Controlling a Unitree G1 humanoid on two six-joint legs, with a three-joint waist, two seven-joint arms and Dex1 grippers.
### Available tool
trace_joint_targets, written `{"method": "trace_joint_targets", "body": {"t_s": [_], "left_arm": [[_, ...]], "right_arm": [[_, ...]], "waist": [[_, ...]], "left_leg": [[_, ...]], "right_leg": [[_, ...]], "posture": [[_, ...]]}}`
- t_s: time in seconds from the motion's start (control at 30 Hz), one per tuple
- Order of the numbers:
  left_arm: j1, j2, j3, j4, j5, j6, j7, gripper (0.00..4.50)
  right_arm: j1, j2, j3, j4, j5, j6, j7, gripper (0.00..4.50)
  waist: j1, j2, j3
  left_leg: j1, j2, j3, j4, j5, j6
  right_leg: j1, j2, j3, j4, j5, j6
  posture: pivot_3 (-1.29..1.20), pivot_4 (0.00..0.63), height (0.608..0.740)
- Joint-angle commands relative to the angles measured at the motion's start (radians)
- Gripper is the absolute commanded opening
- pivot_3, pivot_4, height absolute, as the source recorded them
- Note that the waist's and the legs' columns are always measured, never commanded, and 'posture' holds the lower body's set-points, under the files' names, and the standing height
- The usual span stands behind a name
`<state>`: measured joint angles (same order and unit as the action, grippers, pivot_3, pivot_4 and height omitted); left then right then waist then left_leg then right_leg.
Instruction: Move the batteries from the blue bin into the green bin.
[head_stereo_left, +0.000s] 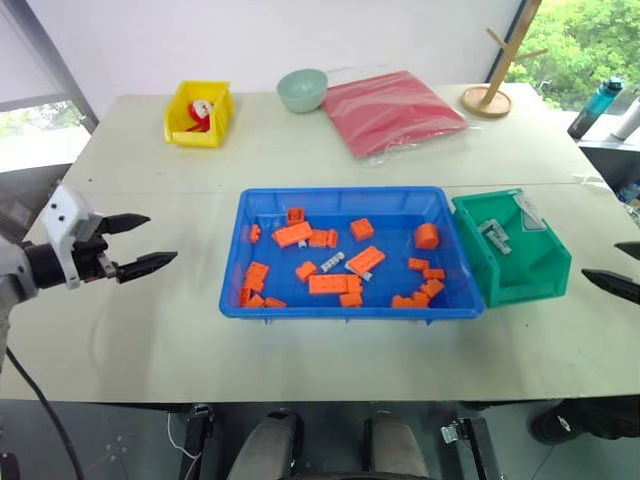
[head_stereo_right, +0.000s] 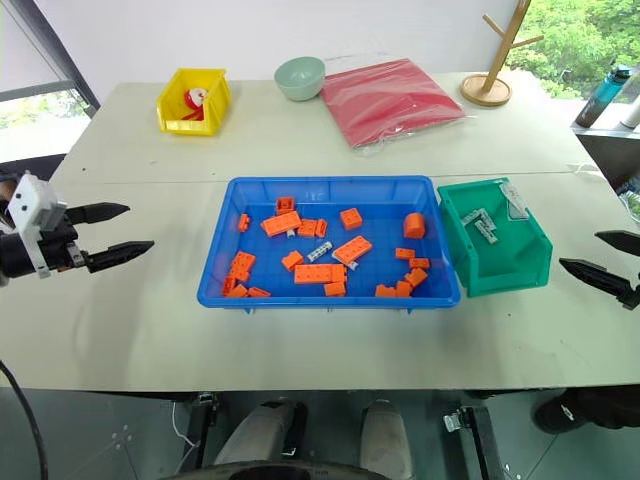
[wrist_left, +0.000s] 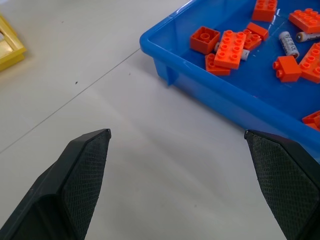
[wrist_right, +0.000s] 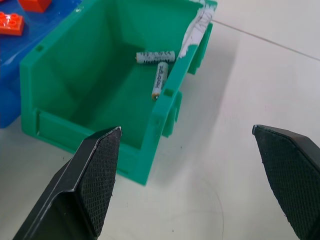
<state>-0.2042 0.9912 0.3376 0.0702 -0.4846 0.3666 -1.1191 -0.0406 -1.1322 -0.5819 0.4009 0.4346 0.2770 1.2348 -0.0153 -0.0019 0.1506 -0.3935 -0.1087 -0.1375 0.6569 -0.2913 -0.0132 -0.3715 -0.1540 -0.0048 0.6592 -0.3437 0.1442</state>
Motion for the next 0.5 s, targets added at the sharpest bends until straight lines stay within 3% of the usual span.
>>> {"method": "trace_joint_targets", "body": {"t_s": [0.03, 0.5], "left_arm": [[-0.013, 0.015, 0.033, -0.019, -0.002, -0.013, 0.002, 4.50], [-0.008, -0.017, 0.006, -0.111, -0.044, 0.061, 0.013, 4.50]], "right_arm": [[-0.001, -0.010, -0.005, -0.007, -0.003, -0.013, 0.008, 4.33], [-0.095, -0.034, 0.054, -0.046, -0.005, 0.031, 0.022, 4.33]], "waist": [[0.001, 0.000, 0.000], [-0.002, 0.001, 0.000]], "left_leg": [[0.000, 0.000, 0.000, 0.000, 0.000, 0.000], [0.000, 0.000, 0.000, 0.000, 0.000, 0.000]], "right_leg": [[0.000, 0.000, 0.000, 0.000, 0.000, 0.000], [0.000, 0.000, 0.000, 0.000, 0.000, 0.000]], "posture": [[0.00, 0.150, 0.717], [0.00, 0.150, 0.717]]}}
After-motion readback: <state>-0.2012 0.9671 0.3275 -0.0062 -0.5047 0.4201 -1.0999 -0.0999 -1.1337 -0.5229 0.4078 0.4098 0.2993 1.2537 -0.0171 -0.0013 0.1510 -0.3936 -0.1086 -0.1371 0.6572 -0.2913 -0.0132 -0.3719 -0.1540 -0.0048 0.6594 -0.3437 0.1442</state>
